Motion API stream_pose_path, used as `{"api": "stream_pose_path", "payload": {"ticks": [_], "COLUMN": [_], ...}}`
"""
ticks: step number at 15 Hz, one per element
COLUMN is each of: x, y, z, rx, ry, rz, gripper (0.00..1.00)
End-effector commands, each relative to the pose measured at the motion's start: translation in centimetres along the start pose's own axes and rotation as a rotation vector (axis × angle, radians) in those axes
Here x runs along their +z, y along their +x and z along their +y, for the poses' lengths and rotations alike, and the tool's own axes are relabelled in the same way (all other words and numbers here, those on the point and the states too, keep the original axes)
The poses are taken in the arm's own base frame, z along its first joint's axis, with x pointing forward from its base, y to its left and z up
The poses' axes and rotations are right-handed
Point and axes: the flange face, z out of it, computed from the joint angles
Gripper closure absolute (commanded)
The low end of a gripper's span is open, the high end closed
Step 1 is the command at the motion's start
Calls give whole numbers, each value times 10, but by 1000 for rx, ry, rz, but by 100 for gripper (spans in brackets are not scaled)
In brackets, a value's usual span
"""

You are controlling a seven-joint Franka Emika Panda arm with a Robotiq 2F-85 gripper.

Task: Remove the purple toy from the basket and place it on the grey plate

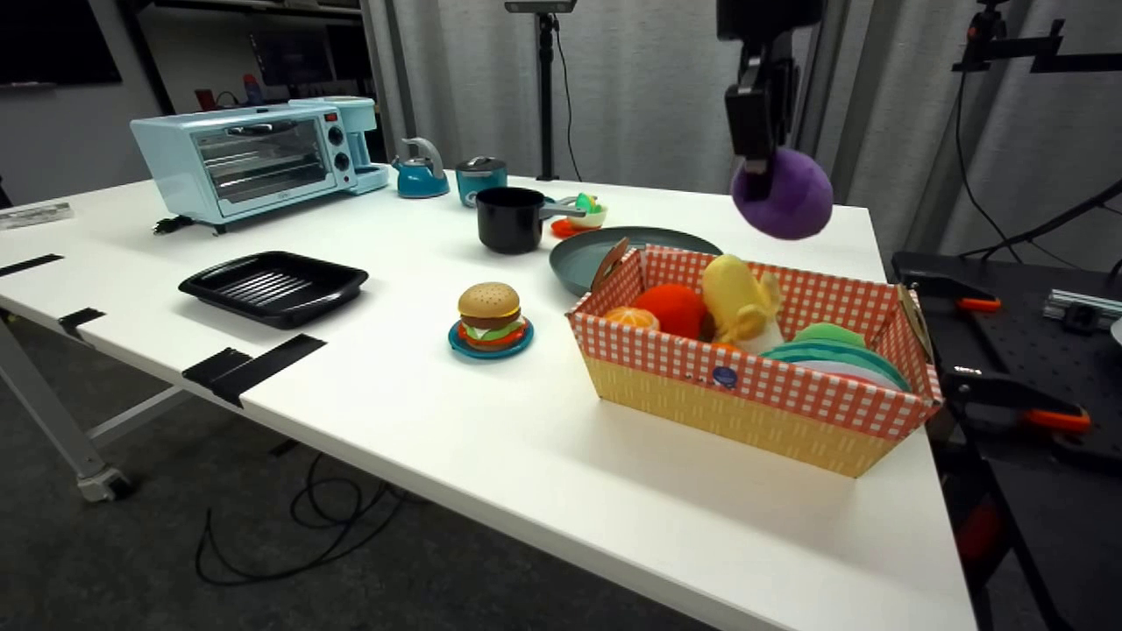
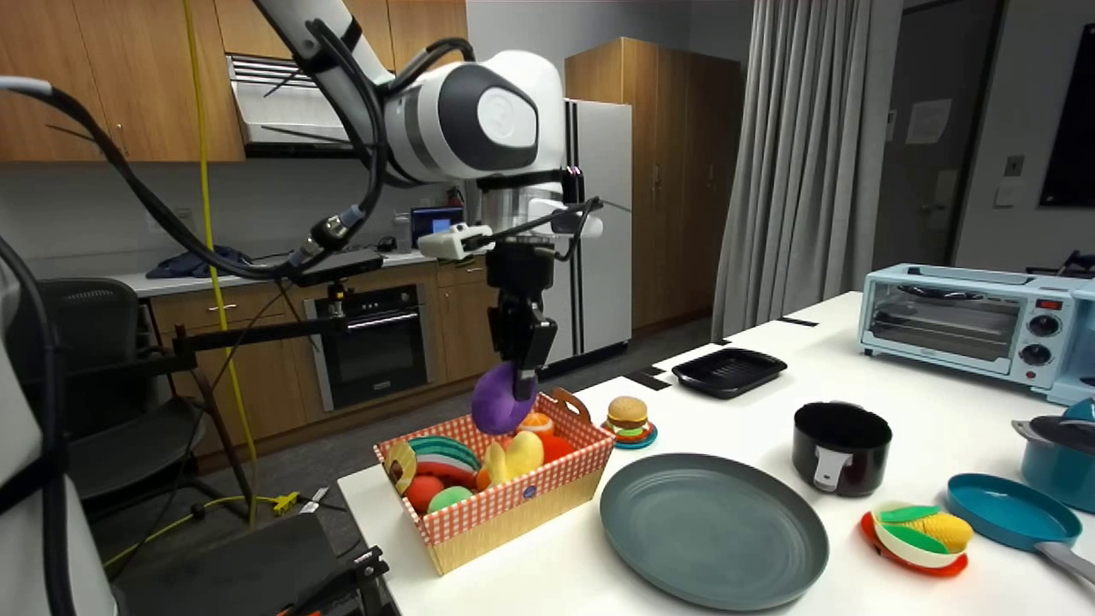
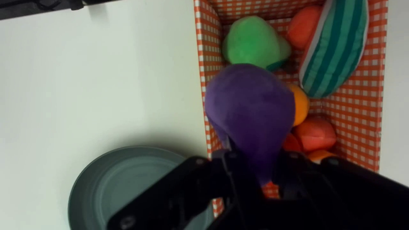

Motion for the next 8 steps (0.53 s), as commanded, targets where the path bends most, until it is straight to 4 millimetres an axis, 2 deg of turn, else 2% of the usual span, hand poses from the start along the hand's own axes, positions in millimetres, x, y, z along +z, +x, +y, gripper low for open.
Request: {"api": "stream_pose_path", "payload": {"ticks": [1,4,8], "x": [-47,-60,-56], "y": [10,31,58], "z": [26,52,79], "rx": [39,72,100], "ry": [-4,0,5], "rz": [85,150,199], "gripper": [94,94,94]}}
